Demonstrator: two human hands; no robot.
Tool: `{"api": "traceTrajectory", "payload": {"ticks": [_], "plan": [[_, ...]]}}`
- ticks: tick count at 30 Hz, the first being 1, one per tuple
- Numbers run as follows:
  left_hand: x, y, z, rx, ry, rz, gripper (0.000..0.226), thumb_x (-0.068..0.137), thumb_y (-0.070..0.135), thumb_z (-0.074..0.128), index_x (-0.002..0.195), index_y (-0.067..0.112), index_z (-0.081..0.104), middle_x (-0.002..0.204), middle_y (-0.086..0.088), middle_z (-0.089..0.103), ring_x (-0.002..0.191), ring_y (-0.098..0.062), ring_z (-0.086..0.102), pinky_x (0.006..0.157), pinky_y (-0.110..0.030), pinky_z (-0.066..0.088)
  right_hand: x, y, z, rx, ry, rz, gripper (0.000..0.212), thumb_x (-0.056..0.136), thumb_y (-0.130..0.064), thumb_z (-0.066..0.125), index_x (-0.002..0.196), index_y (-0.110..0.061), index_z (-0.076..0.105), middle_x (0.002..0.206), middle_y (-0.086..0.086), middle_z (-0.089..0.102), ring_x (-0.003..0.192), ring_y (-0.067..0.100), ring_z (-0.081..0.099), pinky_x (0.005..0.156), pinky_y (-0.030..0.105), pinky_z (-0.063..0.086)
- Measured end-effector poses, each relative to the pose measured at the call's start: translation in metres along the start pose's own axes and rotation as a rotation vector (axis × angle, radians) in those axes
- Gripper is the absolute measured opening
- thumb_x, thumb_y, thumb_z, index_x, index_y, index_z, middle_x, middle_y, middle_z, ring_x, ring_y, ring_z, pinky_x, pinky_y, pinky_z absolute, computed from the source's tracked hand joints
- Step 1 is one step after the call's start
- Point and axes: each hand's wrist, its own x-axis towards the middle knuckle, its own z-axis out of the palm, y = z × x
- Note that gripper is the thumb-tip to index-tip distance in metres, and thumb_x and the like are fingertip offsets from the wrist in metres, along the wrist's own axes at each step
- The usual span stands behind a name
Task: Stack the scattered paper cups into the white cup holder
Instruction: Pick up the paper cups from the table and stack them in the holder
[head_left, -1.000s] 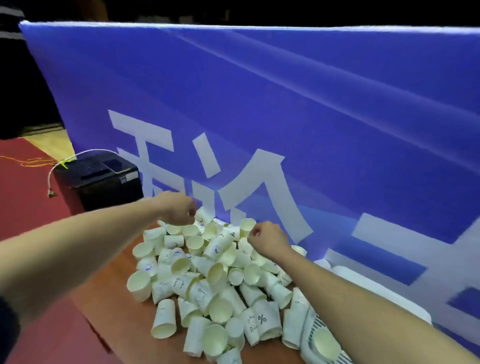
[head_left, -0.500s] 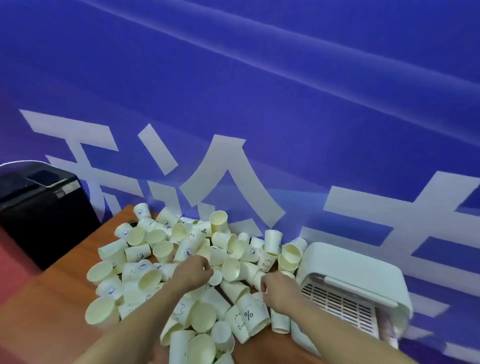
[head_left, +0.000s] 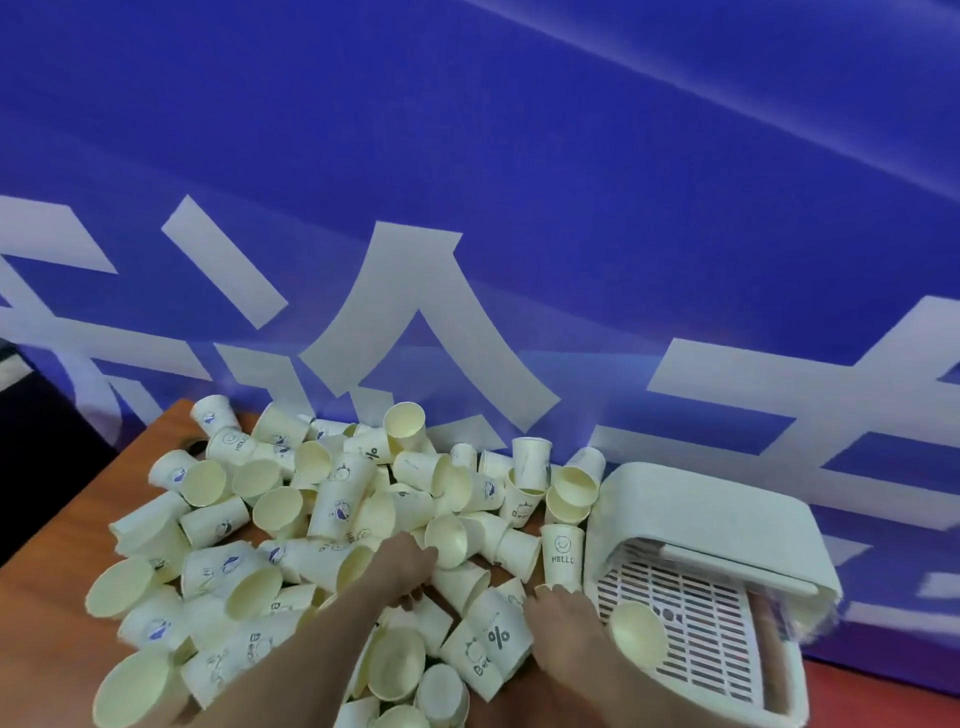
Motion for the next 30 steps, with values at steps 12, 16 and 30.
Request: {"api": "traceTrajectory", "payload": {"ticks": [12, 16, 30], "plan": [[0.037, 0.003, 0.016, -0.154, -0.104, -0.079, 0.031, 0.097, 0.015, 0.046, 0.076, -0.001, 0.063, 0.062, -0.019, 0.065, 0.034, -0.020, 0.054, 0.033, -0.017, 0.031, 0.015, 0.009, -0.007, 0.073, 0.011, 0.028, 0.024, 0.092, -0.015, 0.046, 0.109, -0.008, 0.061, 0.113, 0.012, 0.062, 0.104, 0.032, 0.060, 0.075, 0.033, 0.039], [0.028, 0.003, 0.020, -0.192, -0.039, -0.025, 0.021, 0.090, 0.005, 0.047, 0.079, -0.005, 0.062, 0.059, -0.019, 0.065, 0.035, -0.021, 0.054, 0.033, -0.018, 0.032, 0.002, 0.011, -0.008, 0.147, 0.085, 0.060, 0.026, 0.095, -0.023, 0.042, 0.106, -0.010, 0.061, 0.110, 0.010, 0.064, 0.102, 0.032, 0.061, 0.072, 0.033, 0.035], [-0.033, 0.027, 0.031, -0.110, 0.128, 0.254, 0.024, 0.089, 0.017, 0.056, 0.068, 0.005, 0.055, 0.051, -0.006, 0.055, 0.034, -0.012, 0.043, 0.038, -0.019, 0.034, -0.074, 0.039, -0.033, 0.491, 0.321, 0.258, 0.026, 0.094, -0.041, 0.040, 0.077, -0.022, 0.049, 0.079, -0.001, 0.058, 0.076, 0.023, 0.057, 0.065, 0.034, 0.040]]}}
